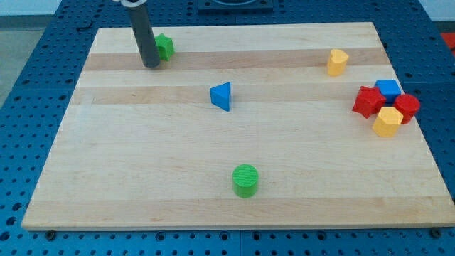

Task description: Push the green star to the top left

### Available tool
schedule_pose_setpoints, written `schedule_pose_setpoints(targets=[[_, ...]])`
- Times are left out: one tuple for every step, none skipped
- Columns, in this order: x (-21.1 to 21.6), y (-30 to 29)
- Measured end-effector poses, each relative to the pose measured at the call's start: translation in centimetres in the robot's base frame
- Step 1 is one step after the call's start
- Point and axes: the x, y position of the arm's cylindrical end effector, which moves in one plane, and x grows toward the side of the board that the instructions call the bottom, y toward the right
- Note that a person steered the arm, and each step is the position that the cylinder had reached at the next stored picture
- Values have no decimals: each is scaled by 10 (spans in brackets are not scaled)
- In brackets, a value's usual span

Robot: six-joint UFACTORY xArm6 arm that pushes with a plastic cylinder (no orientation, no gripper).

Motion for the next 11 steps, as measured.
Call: schedule_pose_setpoints(targets=[[40, 19], [49, 57], [46, 67], [41, 68], [29, 65], [-9, 64], [-22, 65], [-34, 57], [-52, 32], [-57, 13], [-59, -15]])
